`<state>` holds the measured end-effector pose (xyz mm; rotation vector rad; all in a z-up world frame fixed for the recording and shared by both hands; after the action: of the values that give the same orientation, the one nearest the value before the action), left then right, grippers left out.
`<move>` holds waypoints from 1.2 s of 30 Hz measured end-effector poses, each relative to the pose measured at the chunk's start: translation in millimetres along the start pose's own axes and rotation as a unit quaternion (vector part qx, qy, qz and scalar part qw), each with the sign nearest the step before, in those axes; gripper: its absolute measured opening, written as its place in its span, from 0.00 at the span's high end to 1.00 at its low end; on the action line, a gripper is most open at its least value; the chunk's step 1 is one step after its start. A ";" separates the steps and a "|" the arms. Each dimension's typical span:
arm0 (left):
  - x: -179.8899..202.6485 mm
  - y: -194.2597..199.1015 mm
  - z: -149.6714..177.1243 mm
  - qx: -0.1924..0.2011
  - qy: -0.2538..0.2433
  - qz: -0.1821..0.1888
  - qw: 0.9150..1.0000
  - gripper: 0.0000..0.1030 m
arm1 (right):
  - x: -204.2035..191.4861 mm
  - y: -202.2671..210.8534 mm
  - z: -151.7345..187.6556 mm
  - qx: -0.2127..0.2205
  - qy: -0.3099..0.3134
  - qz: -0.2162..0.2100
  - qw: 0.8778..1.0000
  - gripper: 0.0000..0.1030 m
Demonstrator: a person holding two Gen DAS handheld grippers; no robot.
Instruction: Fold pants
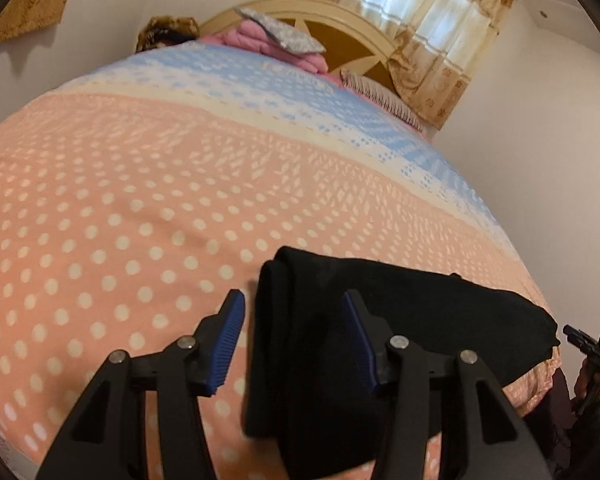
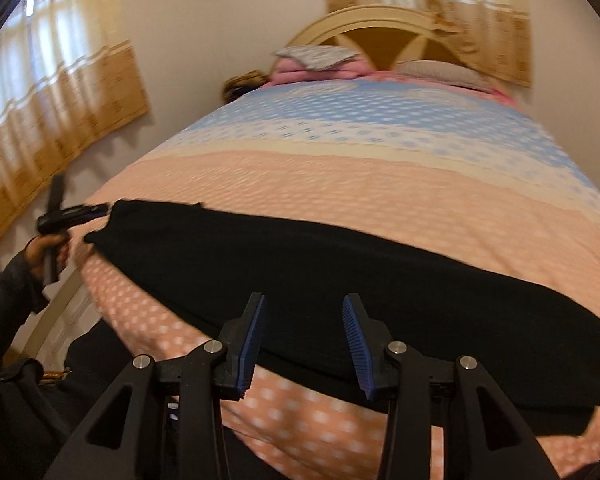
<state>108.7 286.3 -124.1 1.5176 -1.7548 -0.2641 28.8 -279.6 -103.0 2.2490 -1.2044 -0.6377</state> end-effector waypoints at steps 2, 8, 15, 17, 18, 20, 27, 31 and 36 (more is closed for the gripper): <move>2.8 -4.4 -0.8 -0.006 0.001 0.018 1.000 0.52 | -9.8 -13.2 2.1 -0.010 0.001 -0.013 1.000 0.59; 2.7 -14.1 6.8 -0.042 0.002 0.010 0.999 0.84 | -2.0 -30.9 10.8 -0.021 -0.030 -0.026 0.999 0.59; 11.0 2.2 -7.8 -0.006 -0.015 0.010 1.000 0.93 | -2.1 -36.1 10.8 -0.015 -0.061 -0.035 0.997 0.59; 12.5 3.0 -18.9 0.005 -0.014 0.013 1.000 0.93 | -5.3 -36.1 10.2 -0.014 -0.065 -0.041 0.997 0.59; 11.8 3.1 -24.5 0.009 -0.013 0.010 1.000 0.93 | -8.8 -36.7 10.0 -0.015 -0.063 -0.044 0.997 0.59; 10.3 -4.8 -31.1 0.005 -0.017 0.004 1.000 0.93 | -14.8 -39.1 9.7 -0.016 -0.055 -0.048 0.997 0.59; -6.0 -28.8 -20.0 -0.027 -0.002 -0.004 1.000 0.92 | -66.5 -60.7 8.5 -0.027 0.020 -0.073 0.997 0.59; -8.1 -24.4 -16.3 -0.022 0.005 0.000 1.000 0.92 | -83.1 -94.1 5.5 -0.037 0.015 -0.088 0.995 0.52; -2.2 3.2 -13.9 0.004 -0.001 -0.028 1.000 0.87 | -93.3 -133.4 19.3 -0.075 0.005 -0.083 0.994 0.50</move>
<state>115.5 293.7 -113.7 1.5740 -1.7185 -0.2858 52.6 -140.3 -186.0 2.2370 -0.9385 -0.7529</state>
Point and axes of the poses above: each gripper's, at about its wrist camera, not at the fingertips, and y roughly against the way its jaws point, x to its right, z to its underside, the point moved 2 cm from there along -y, roughly the way its jaws point, and after that the axes turned 3 degrees about x, right-handed, at the moved point
